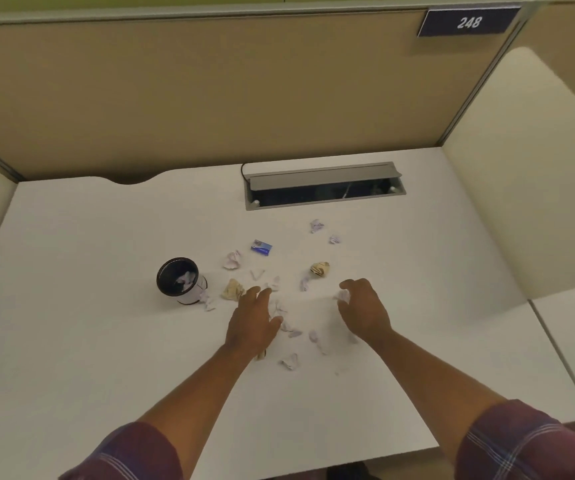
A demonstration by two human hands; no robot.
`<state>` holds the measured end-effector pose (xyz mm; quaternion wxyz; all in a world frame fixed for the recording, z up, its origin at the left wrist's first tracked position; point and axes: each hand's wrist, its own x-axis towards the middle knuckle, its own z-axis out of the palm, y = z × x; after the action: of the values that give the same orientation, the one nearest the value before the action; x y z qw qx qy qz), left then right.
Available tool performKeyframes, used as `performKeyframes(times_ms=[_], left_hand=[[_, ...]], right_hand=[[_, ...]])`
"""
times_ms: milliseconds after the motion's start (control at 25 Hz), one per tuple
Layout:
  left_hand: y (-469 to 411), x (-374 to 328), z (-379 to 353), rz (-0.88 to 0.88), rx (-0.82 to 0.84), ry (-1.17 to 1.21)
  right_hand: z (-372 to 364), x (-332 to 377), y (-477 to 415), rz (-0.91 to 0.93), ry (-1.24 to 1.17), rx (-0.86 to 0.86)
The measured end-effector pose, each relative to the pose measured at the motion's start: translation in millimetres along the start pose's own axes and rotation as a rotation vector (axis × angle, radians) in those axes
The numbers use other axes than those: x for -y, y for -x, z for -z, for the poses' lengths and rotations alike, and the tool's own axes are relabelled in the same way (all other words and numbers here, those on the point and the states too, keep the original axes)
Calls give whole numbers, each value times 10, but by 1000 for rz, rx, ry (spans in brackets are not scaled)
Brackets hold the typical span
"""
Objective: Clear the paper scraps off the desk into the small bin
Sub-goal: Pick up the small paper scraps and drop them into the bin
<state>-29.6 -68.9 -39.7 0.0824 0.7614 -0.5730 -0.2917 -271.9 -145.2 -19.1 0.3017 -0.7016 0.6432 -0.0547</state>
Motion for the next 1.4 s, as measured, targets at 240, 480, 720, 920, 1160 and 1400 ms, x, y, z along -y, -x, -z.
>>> performKeyframes(times_ms=[240, 480, 720, 920, 1160, 1400], left_hand=[[-287, -178, -187, 55, 111, -83], [-346, -298, -389, 109, 217, -187], [-94, -545, -660, 43, 140, -260], [119, -619, -790, -7, -3, -261], [141, -612, -852, 37, -21, 25], [32, -591, -812, 127, 5, 173]], right_hand=[[202, -408, -325, -66, 222, 202], [52, -423, -464, 41, 343, 297], [-80, -411, -381, 156, 497, 275], [-125, -361, -255, 209, 528, 249], [-201, -288, -145, 296, 586, 228], [-248, -330, -240, 260, 434, 194]])
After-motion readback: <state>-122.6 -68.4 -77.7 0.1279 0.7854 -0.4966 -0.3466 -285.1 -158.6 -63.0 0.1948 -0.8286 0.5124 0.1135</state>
